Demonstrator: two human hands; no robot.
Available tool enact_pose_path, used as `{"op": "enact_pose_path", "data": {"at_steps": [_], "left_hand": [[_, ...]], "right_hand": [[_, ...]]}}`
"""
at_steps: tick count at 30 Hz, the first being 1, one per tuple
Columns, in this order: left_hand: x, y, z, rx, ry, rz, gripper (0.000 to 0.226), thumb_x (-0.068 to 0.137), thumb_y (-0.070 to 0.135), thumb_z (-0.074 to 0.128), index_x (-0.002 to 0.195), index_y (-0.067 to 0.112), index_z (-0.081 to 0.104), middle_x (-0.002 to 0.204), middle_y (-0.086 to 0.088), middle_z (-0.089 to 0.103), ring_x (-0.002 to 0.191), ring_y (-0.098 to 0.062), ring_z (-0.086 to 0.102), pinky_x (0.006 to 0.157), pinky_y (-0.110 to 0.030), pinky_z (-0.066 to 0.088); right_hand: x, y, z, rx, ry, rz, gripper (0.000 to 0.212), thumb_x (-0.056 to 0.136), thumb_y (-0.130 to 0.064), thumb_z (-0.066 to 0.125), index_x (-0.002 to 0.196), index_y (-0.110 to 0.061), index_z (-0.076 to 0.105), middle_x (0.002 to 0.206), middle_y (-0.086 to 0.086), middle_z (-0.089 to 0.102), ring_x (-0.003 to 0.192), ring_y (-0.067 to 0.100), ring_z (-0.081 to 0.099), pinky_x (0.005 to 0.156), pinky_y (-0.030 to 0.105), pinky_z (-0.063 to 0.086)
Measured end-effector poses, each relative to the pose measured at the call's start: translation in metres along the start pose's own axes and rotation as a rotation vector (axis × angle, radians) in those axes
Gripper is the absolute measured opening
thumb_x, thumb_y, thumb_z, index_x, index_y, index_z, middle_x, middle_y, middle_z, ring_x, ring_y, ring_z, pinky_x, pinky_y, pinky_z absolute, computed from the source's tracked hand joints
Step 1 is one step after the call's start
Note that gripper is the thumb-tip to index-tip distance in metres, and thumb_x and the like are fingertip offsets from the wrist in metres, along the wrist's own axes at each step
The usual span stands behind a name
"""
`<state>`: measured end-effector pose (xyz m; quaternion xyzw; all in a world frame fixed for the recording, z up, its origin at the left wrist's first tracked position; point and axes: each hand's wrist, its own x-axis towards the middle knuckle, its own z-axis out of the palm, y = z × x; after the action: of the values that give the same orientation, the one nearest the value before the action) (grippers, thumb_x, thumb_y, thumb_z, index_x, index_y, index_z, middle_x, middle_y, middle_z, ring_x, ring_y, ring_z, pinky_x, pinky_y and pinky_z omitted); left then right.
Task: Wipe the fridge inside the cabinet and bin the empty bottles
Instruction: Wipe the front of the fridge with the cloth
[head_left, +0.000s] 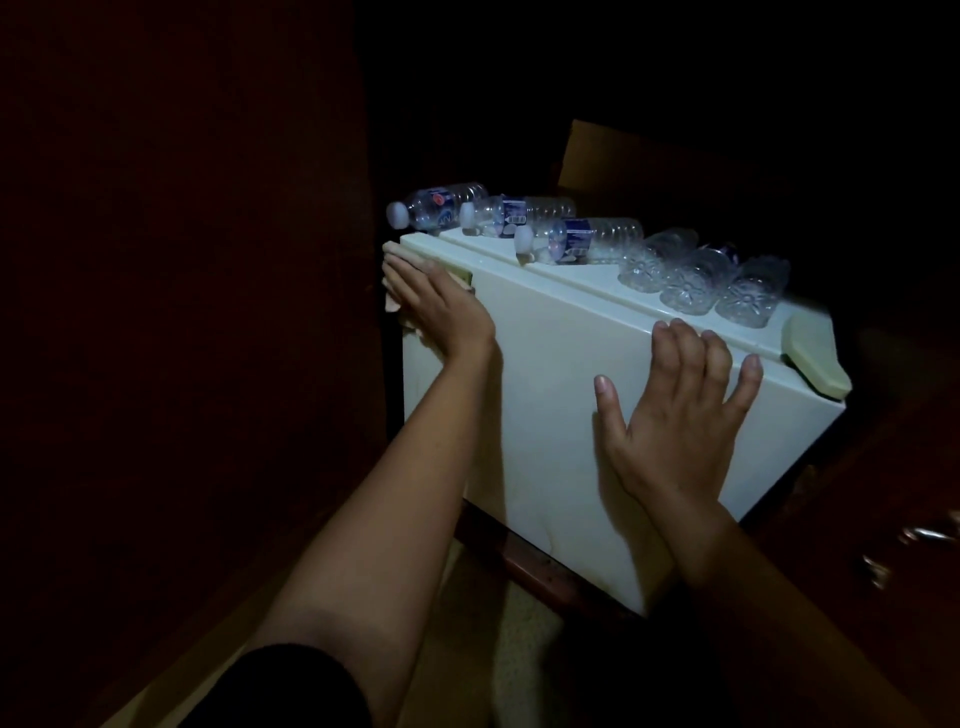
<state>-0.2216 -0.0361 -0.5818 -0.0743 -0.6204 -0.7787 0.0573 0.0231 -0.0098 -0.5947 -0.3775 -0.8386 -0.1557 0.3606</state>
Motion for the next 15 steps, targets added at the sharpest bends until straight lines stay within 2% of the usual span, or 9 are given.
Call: {"op": "enact_pose_path", "data": {"at_steps": [5,7,9,11,12,14,15], "left_hand": [[-0.012,0.027,0.006,-0.126,0.04,-0.344,0.065,0.108,0.047,0.019,0.165,0.022,-0.001,0.174,0.002,-0.004,0.16,-0.026,-0.004,0.125,-0.051,-0.001],[-0.014,0.028,0.004,-0.214,0.042,-0.43,0.061,0.108,0.048,0.017,0.165,0.027,0.006,0.174,0.002,0.002,0.16,-0.027,-0.004,0.126,-0.05,-0.003],[-0.004,0.024,-0.004,-0.279,0.064,-0.434,0.063,0.107,0.054,0.014,0.164,0.029,0.013,0.173,-0.001,0.007,0.16,-0.025,-0.001,0.127,-0.051,-0.004],[0.001,0.014,-0.009,-0.361,0.089,-0.44,0.074,0.101,0.065,0.017,0.164,0.028,0.014,0.173,-0.001,0.007,0.16,-0.023,-0.003,0.127,-0.051,-0.007],[-0.007,0.007,-0.011,-0.287,0.031,-0.394,0.079,0.096,0.069,0.013,0.165,0.03,0.008,0.174,0.0,0.004,0.16,-0.023,-0.006,0.127,-0.051,-0.009],[-0.043,-0.005,-0.012,-0.02,-0.151,-0.162,0.074,0.095,0.063,0.0,0.162,0.036,-0.009,0.173,0.001,-0.008,0.159,-0.024,-0.012,0.126,-0.047,-0.014],[-0.057,-0.014,-0.01,0.022,-0.208,-0.068,0.074,0.092,0.064,0.001,0.161,0.038,-0.012,0.173,0.002,-0.01,0.159,-0.023,-0.014,0.127,-0.046,-0.014]], "right_hand": [[0.003,-0.015,-0.009,0.042,-0.048,0.085,0.075,0.102,-0.061,0.034,0.156,-0.009,0.031,0.161,0.013,0.034,0.154,0.035,0.024,0.127,0.061,0.003],[0.009,-0.022,-0.013,0.111,-0.056,0.09,0.074,0.101,-0.062,0.032,0.157,-0.013,0.03,0.165,0.011,0.028,0.156,0.032,0.021,0.126,0.062,0.001],[0.02,-0.028,-0.018,0.206,-0.051,0.005,0.071,0.101,-0.059,0.033,0.158,-0.016,0.029,0.167,0.008,0.025,0.156,0.028,0.021,0.125,0.059,0.004],[0.034,-0.033,-0.021,0.296,-0.062,-0.103,0.067,0.101,-0.053,0.038,0.157,-0.016,0.03,0.164,0.008,0.029,0.154,0.027,0.024,0.126,0.055,0.008],[0.04,-0.036,-0.021,0.35,-0.08,-0.143,0.065,0.101,-0.049,0.04,0.156,-0.015,0.032,0.162,0.009,0.032,0.153,0.027,0.025,0.127,0.053,0.011],[0.05,-0.038,-0.019,0.449,-0.127,-0.171,0.06,0.1,-0.041,0.042,0.152,-0.012,0.037,0.155,0.01,0.041,0.147,0.027,0.033,0.124,0.049,0.024],[0.052,-0.038,-0.017,0.476,-0.143,-0.168,0.057,0.099,-0.038,0.043,0.15,-0.011,0.04,0.151,0.01,0.046,0.143,0.027,0.038,0.121,0.046,0.03]]}}
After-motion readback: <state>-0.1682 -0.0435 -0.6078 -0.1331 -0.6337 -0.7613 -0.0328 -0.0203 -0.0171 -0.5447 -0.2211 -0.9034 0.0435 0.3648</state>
